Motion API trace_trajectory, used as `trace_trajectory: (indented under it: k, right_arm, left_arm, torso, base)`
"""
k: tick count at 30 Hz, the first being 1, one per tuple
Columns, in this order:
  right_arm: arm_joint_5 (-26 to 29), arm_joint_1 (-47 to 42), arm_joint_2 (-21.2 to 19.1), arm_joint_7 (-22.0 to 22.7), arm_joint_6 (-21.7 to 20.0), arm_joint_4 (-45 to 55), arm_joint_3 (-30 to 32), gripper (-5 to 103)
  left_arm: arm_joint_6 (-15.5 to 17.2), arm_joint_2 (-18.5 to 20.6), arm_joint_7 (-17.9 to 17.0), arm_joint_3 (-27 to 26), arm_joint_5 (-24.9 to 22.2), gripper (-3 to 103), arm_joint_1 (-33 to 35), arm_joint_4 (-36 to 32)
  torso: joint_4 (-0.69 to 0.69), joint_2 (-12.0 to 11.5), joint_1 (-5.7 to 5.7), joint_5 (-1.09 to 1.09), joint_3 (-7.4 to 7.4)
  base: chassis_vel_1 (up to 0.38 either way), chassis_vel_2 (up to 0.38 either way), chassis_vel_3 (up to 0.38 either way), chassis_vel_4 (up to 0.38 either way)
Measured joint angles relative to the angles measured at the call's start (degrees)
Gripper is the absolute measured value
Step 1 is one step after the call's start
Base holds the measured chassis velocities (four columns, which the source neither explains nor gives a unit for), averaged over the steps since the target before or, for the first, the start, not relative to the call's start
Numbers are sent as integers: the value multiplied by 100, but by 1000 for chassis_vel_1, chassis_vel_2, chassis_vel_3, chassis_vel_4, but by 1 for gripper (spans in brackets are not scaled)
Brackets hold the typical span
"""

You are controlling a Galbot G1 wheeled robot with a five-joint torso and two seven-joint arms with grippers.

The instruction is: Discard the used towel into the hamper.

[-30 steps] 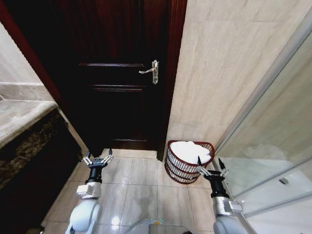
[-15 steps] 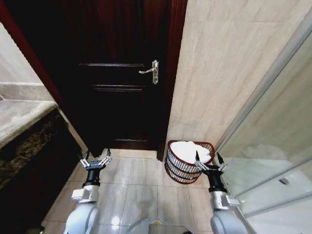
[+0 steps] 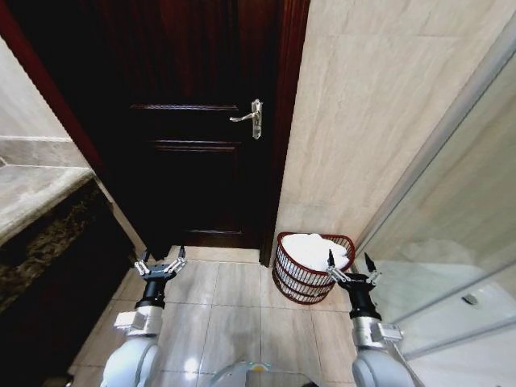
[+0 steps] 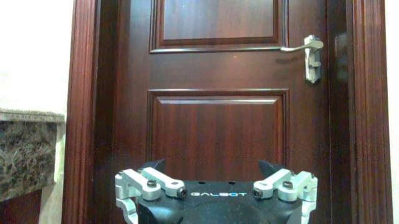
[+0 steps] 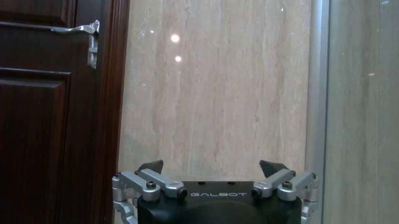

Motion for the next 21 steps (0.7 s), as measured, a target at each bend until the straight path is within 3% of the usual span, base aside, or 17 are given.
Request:
trace_trajectory:
  k: [21]
  right_arm:
    - [55,174,130,-227,-96,-153,285,100]
  left_arm:
    - [34,-105,47,29,40,100,-134,128]
  torso:
    - [0,594,255,0,336]
  base:
    - [0,0,0,0]
